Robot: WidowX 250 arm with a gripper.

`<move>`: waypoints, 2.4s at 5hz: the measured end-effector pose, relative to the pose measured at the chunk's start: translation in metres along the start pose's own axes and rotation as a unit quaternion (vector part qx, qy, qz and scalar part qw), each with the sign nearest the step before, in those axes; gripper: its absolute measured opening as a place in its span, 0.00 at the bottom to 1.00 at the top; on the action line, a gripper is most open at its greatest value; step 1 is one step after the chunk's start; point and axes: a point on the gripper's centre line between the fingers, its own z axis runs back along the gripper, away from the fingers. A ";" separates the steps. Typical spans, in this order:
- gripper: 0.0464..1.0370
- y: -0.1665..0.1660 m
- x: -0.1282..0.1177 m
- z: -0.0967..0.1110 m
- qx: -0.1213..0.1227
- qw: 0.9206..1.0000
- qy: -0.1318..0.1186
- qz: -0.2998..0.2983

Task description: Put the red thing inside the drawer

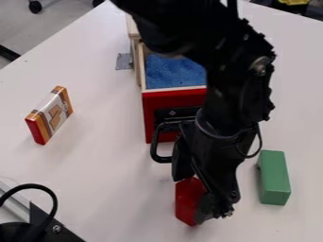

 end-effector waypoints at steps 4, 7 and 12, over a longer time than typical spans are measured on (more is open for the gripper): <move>0.96 0.003 -0.003 0.005 0.010 1.000 -0.001 0.016; 0.96 0.008 0.006 -0.008 0.023 0.999 0.010 0.021; 0.70 0.010 0.004 -0.014 0.018 1.000 0.013 0.016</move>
